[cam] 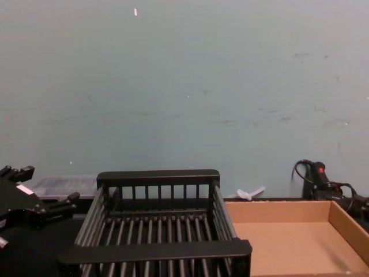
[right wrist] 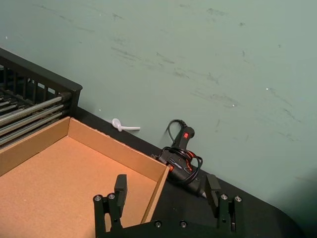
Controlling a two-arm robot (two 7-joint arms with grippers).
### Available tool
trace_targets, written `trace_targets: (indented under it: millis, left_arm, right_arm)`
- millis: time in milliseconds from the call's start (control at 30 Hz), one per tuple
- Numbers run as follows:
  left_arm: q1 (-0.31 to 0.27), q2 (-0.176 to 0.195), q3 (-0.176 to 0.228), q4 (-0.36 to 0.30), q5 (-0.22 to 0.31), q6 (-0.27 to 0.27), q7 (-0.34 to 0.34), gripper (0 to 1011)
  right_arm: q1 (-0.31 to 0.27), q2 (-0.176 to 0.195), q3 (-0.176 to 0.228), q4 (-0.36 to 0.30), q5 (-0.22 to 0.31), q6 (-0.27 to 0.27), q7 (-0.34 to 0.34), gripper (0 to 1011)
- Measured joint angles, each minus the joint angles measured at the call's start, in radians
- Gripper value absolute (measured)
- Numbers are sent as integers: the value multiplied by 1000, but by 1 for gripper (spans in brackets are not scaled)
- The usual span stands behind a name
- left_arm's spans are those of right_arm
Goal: Pick up the white tape and place it into the black box , Pick up the silver tape and place it into the brown box.
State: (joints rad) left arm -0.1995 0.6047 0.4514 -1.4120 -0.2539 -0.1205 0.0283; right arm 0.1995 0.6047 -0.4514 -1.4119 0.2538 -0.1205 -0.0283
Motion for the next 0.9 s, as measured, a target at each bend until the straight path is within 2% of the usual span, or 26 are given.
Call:
trace_targets:
  millis: [900]
  left_arm:
    - [0, 0, 0, 0, 0, 0, 0, 1001]
  right_arm:
    - [0, 0, 0, 0, 0, 0, 0, 1002]
